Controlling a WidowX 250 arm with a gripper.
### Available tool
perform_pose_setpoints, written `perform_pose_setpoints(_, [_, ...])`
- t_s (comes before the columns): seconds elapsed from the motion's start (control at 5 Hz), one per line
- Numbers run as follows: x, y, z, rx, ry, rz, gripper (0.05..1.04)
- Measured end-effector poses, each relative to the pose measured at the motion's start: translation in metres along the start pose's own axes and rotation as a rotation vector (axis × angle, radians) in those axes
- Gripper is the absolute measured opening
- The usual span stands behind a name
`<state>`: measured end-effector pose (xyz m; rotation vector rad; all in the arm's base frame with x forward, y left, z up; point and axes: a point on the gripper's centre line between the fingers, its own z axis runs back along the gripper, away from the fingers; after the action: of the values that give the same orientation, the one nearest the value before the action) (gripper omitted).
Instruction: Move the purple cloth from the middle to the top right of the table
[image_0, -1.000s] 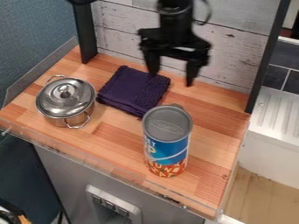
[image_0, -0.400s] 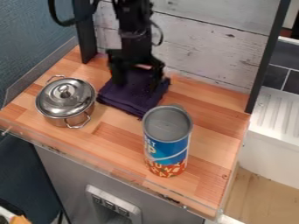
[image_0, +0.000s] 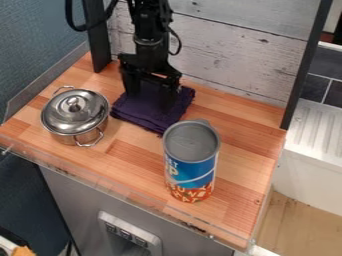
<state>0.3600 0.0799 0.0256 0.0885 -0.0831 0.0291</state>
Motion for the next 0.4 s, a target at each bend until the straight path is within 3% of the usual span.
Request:
perform_pose_setpoints(0.2, [0.001, -0.008, -0.008, 0.012, 0.031, -0.005, 1.001])
perform_pose_setpoints(0.4, [0.008, -0.046, -0.011, -0.021, 0.056, -0.058, 1.001])
